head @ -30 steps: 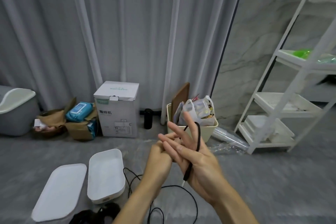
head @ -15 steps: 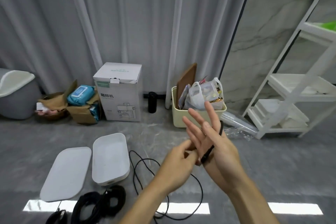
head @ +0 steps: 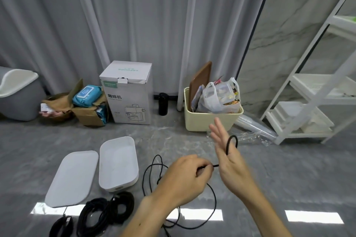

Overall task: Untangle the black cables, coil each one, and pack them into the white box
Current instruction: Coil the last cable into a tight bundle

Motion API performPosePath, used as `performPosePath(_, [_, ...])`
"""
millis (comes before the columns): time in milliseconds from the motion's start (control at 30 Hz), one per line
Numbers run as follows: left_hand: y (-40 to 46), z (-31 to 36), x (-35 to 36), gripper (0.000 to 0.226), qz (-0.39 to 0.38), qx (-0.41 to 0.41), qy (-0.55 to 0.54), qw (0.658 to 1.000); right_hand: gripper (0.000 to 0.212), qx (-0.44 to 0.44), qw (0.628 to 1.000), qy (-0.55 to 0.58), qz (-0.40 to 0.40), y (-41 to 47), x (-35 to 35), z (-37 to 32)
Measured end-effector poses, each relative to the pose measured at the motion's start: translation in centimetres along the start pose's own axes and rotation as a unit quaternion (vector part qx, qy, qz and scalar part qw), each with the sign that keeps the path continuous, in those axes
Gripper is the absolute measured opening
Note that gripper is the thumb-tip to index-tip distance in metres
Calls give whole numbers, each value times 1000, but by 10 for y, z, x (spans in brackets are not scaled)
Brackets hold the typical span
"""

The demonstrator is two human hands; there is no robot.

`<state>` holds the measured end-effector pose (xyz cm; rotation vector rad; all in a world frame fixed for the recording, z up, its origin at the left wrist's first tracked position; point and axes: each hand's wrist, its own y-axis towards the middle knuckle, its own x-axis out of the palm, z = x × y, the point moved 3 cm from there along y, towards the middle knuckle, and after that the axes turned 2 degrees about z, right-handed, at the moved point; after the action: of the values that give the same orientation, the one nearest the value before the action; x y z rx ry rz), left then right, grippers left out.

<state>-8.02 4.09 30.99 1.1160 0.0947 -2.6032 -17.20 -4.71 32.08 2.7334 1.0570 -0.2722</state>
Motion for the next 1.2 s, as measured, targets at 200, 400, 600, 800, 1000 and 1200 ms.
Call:
performPosePath(200, [4,-3,-23,49,58,-12,48,997,35,148,977,-84,-125,-11,3,17])
performPosePath(400, [11,-7,-26,52,38,-10,13,999,42,244,944,-12,-220,-21,13,-15])
performPosePath(600, [11,-4,-38,47,80,-6,-87,993,59,273,925,77,-253,-20,13,-17])
performPosePath(800, [10,-5,-46,35,98,-80,-229,965,74,286,880,178,-335,-20,19,-15])
performPosePath(1000, [5,-9,-43,33,82,-105,-237,962,51,287,863,236,-343,-21,20,-5])
performPosePath(1200, [5,-1,-45,43,93,-155,-398,900,49,293,819,395,-297,-19,30,-1])
